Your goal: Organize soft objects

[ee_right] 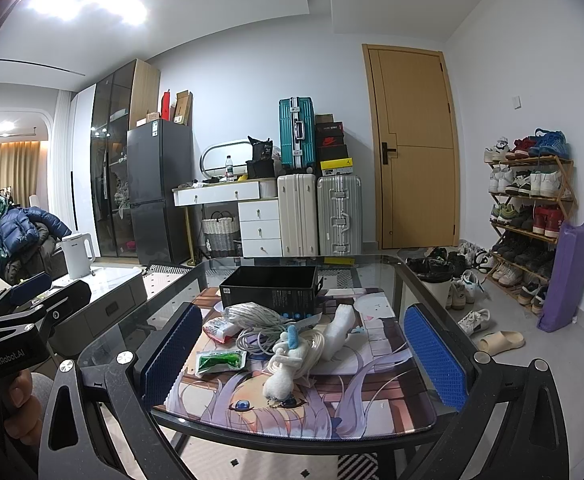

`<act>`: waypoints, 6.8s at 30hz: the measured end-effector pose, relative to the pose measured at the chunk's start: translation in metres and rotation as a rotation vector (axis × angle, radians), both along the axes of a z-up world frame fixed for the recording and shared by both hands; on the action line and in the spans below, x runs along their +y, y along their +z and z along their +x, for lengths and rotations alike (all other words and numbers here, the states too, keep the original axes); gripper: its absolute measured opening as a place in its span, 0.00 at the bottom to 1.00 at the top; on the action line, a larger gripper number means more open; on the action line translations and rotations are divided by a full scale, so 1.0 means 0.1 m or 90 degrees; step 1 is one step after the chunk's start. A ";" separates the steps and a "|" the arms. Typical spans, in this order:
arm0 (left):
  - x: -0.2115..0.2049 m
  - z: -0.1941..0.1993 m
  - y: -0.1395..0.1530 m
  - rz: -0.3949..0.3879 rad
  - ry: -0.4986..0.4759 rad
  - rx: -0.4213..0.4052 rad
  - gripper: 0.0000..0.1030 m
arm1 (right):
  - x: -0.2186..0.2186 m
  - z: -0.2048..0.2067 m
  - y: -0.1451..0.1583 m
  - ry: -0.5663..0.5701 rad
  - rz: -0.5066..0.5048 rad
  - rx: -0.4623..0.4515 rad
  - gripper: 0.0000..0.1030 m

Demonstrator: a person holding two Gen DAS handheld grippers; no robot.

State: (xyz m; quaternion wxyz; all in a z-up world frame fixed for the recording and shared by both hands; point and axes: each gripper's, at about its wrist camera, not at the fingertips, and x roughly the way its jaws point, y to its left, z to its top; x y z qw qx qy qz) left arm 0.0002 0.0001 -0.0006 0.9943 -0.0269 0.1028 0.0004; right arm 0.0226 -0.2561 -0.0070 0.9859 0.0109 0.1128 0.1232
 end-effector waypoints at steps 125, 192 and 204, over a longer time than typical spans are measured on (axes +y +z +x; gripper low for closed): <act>-0.04 1.84 0.12 0.043 -0.165 0.307 0.29 | 0.69 1.90 -0.01 0.224 -0.055 0.343 0.18; -0.12 3.55 -0.45 -0.008 -0.105 0.431 0.67 | 0.84 3.89 -0.51 0.145 -0.035 0.451 0.46; 0.15 3.09 -0.39 -0.004 -0.115 0.417 0.79 | 0.55 3.36 -0.49 0.146 -0.044 0.465 0.46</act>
